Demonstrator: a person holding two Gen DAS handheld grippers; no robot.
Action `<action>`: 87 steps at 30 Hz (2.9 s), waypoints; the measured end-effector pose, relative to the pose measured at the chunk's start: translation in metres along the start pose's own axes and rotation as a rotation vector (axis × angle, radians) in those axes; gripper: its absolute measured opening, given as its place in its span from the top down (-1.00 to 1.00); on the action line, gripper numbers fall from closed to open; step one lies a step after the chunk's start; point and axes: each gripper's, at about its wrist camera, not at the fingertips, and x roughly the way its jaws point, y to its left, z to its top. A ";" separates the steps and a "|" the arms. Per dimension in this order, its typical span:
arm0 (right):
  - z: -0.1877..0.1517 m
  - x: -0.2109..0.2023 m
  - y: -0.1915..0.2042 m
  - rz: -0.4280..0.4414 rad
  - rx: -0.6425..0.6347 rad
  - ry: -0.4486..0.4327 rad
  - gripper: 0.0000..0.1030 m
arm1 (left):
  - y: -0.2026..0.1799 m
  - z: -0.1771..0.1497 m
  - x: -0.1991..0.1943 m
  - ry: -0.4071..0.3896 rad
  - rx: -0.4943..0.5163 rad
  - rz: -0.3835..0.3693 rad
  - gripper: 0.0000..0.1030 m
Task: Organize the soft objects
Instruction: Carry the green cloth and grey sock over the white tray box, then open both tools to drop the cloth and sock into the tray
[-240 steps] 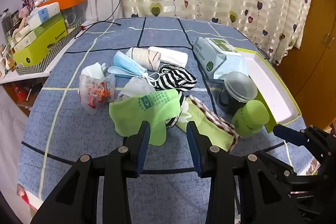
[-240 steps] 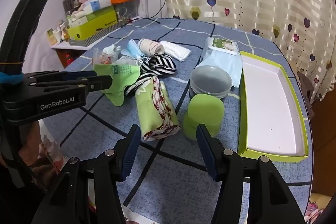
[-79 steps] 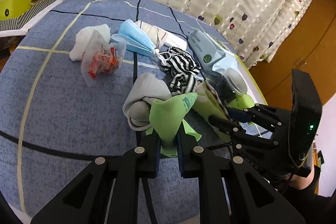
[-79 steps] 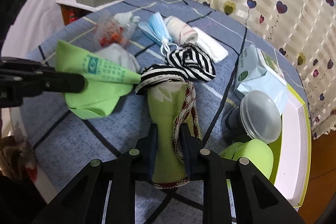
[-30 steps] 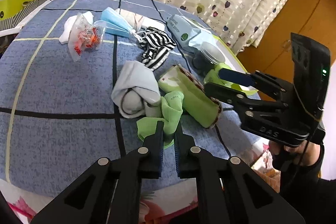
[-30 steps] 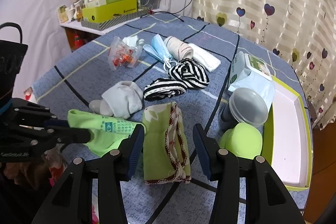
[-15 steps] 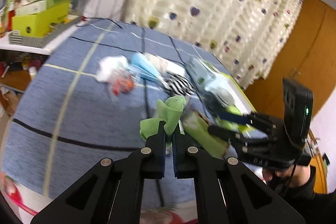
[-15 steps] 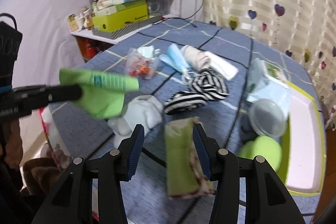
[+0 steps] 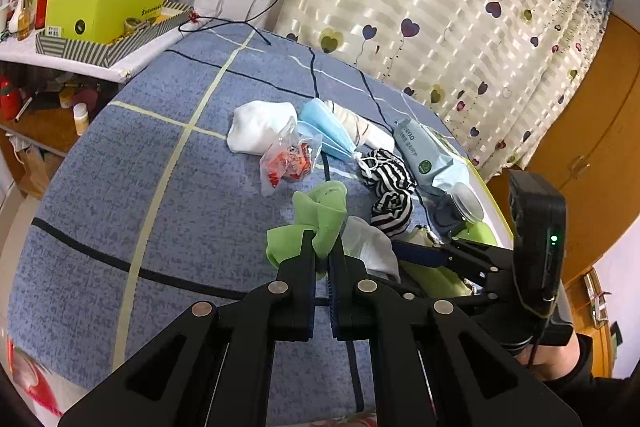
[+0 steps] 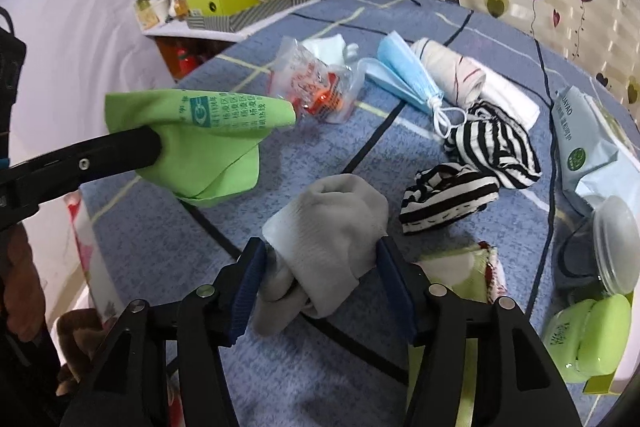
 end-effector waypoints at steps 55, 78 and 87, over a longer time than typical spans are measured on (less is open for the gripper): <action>-0.098 -0.183 -0.243 -0.299 0.366 -0.347 0.54 | -0.295 0.058 0.127 0.125 0.422 -0.228 0.90; -0.126 -0.142 -0.318 -0.325 0.468 -0.221 0.41 | -0.339 0.042 0.222 0.290 0.488 -0.142 0.90; -0.129 -0.147 -0.320 -0.324 0.468 -0.237 0.04 | -0.344 0.042 0.245 0.322 0.493 -0.111 0.82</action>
